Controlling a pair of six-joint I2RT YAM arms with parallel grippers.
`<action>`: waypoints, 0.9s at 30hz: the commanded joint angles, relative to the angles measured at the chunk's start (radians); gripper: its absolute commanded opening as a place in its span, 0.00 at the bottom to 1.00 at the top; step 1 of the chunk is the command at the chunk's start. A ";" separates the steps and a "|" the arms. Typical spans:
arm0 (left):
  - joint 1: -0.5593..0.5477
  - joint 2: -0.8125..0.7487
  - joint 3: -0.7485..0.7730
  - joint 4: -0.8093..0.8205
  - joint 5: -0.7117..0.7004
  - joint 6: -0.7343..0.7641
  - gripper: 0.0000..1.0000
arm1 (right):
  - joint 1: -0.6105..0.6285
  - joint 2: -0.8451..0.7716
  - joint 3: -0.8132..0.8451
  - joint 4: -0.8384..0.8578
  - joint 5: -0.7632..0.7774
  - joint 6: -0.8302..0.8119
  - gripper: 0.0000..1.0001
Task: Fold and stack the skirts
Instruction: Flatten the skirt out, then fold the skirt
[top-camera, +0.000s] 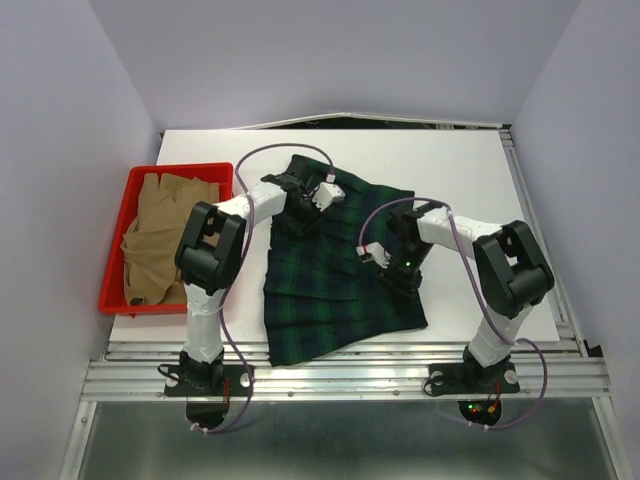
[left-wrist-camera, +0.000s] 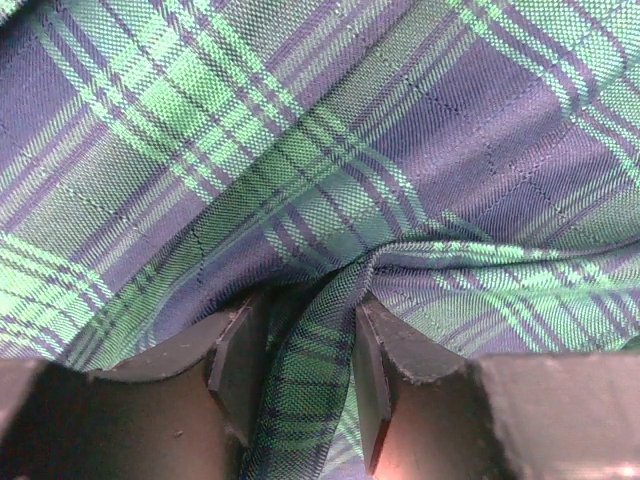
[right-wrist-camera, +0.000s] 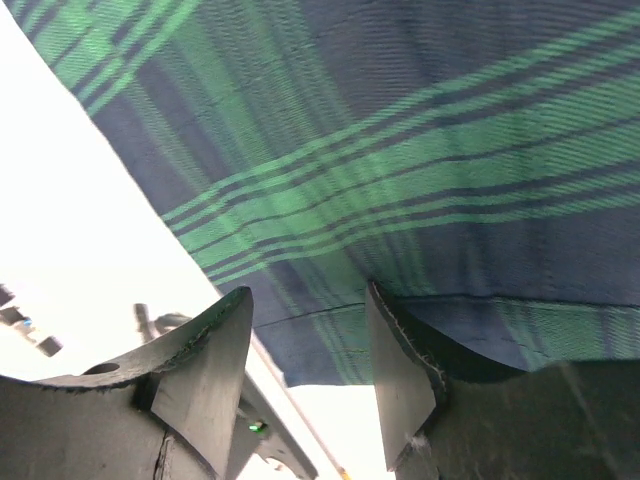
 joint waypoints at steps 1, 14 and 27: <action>0.005 -0.119 -0.105 -0.059 0.038 0.039 0.47 | 0.006 -0.042 0.001 -0.061 -0.080 0.030 0.54; 0.026 -0.521 -0.233 -0.320 0.226 0.386 0.63 | -0.003 -0.155 0.253 -0.149 -0.141 0.089 0.65; 0.161 -0.172 0.268 0.117 0.155 0.038 0.66 | -0.275 0.234 0.829 0.247 0.051 0.353 0.78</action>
